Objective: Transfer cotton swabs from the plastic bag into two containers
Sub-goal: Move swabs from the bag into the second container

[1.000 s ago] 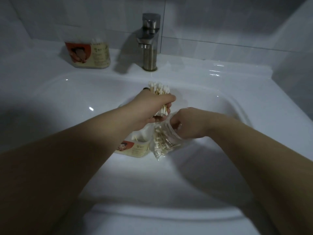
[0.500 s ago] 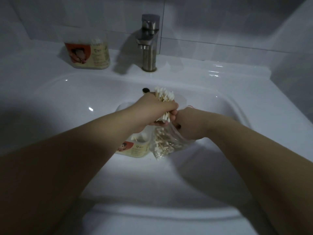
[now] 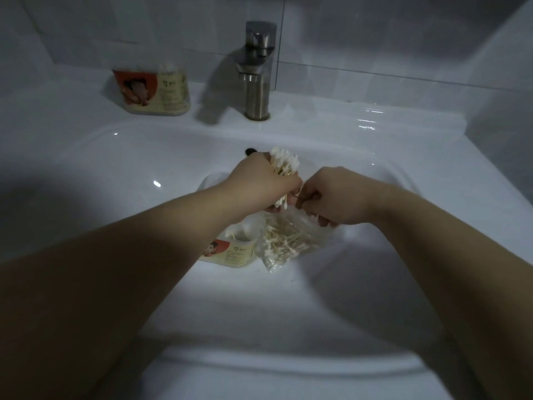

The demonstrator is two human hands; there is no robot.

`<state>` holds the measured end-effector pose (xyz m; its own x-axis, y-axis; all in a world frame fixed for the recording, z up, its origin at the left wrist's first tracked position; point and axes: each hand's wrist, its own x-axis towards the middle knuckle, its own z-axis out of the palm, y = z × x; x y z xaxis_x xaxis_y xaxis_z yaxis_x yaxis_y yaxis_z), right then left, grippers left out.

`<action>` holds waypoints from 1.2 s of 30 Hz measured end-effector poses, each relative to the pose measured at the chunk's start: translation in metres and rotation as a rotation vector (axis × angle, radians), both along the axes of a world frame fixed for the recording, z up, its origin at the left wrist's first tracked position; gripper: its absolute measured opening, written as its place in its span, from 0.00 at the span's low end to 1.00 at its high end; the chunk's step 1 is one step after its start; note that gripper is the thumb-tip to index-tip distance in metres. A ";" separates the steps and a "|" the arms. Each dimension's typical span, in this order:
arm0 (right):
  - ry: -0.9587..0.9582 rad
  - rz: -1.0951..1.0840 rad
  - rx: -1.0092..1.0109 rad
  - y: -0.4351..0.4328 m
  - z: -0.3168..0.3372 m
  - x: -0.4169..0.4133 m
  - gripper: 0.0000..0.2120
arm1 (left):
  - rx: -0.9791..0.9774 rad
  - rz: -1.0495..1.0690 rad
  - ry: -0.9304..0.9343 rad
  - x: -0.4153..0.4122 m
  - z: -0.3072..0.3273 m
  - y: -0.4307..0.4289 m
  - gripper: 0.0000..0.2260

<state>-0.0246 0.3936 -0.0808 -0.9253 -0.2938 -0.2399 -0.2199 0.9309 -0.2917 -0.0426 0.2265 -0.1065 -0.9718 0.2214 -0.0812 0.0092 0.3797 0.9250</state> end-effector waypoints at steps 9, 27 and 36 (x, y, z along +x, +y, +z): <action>0.196 -0.109 -0.248 0.010 0.019 0.002 0.15 | -0.172 -0.008 0.100 0.000 -0.005 -0.006 0.07; 0.314 -0.292 -0.968 0.006 0.012 -0.006 0.01 | 0.282 -0.017 -0.009 0.006 0.011 0.003 0.04; 0.176 -0.176 -0.728 0.006 0.008 -0.003 0.13 | 0.253 -0.054 -0.101 0.006 0.007 0.001 0.01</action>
<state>-0.0273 0.3995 -0.0724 -0.9796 -0.1662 0.1130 -0.1865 0.5428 -0.8189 -0.0363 0.2274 -0.0996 -0.9478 0.2981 -0.1128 -0.0740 0.1383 0.9876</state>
